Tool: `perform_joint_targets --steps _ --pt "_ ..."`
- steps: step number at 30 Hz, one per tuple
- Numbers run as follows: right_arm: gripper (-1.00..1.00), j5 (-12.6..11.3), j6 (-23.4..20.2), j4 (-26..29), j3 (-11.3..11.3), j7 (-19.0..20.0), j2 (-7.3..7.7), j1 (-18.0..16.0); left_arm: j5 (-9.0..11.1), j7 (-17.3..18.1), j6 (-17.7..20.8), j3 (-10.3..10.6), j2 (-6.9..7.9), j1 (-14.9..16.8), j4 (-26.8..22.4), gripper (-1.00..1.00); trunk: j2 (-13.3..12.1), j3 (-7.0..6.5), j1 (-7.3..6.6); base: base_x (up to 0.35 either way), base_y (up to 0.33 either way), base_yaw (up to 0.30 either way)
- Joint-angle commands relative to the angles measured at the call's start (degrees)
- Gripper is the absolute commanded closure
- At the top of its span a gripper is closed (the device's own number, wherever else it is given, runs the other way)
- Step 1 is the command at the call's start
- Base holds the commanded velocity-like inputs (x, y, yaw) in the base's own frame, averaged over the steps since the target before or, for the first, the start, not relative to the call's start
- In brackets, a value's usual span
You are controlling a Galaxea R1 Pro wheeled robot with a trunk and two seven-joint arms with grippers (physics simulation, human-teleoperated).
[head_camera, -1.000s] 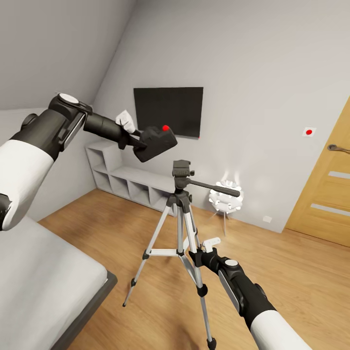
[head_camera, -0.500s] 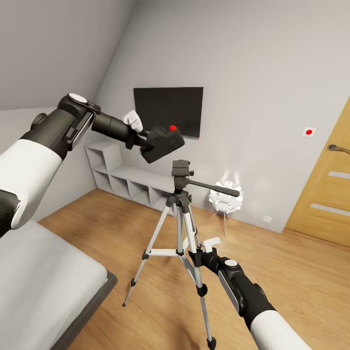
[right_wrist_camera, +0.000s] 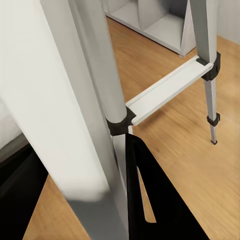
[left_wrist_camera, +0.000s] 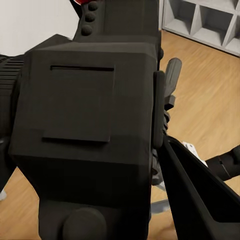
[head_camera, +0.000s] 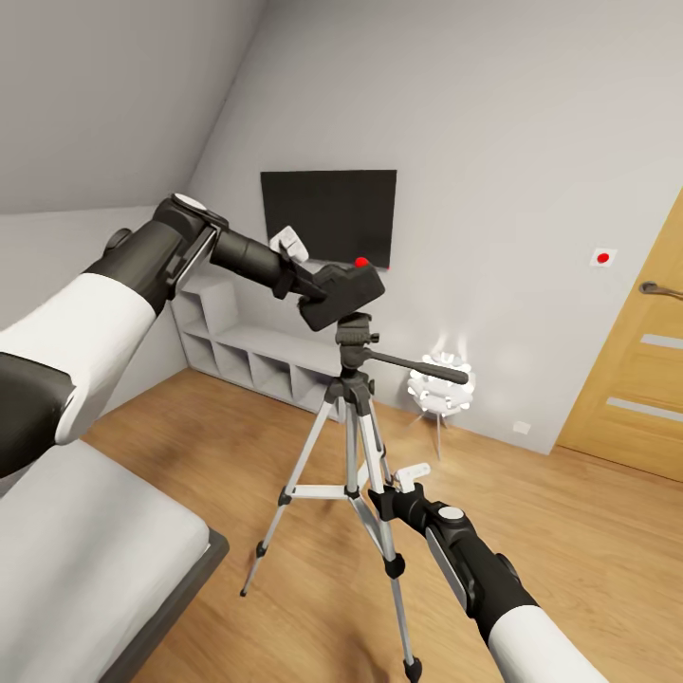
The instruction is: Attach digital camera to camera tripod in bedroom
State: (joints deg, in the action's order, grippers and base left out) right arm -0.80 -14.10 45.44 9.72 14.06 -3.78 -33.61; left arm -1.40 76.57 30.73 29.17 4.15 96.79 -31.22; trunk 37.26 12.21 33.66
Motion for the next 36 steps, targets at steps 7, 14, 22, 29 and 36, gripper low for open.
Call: perform_joint_targets --steps 7,14,22,29,36 --pt "1.00 0.5 -0.2 0.1 -0.1 -0.1 0.00 -0.1 -0.2 0.3 0.4 0.1 -0.07 0.1 -0.7 1.00 0.1 0.09 0.02 0.000 0.000 0.000" --pt "1.00 0.5 -0.3 0.1 -0.1 -0.1 0.00 -0.1 -0.3 0.7 0.9 0.1 0.21 0.1 -5.6 1.00 0.1 0.09 0.02 0.000 0.000 0.000" --pt "1.00 0.5 -0.3 0.1 -0.1 -0.2 0.00 -0.1 -5.6 1.2 1.4 0.0 -0.26 0.1 -8.3 1.00 0.1 0.09 0.02 0.000 0.000 0.000" --pt "1.00 0.5 -0.4 0.0 -0.1 -0.2 0.00 -0.1 -12.9 1.7 1.7 0.0 -1.94 0.1 -9.1 1.00 0.1 0.09 0.02 0.000 0.000 0.000" --pt "1.00 0.5 -0.6 0.0 -0.1 -0.2 0.00 -0.1 -17.4 3.7 3.9 0.0 -2.40 0.1 -13.7 1.00 0.1 0.09 0.02 0.000 0.000 0.000"
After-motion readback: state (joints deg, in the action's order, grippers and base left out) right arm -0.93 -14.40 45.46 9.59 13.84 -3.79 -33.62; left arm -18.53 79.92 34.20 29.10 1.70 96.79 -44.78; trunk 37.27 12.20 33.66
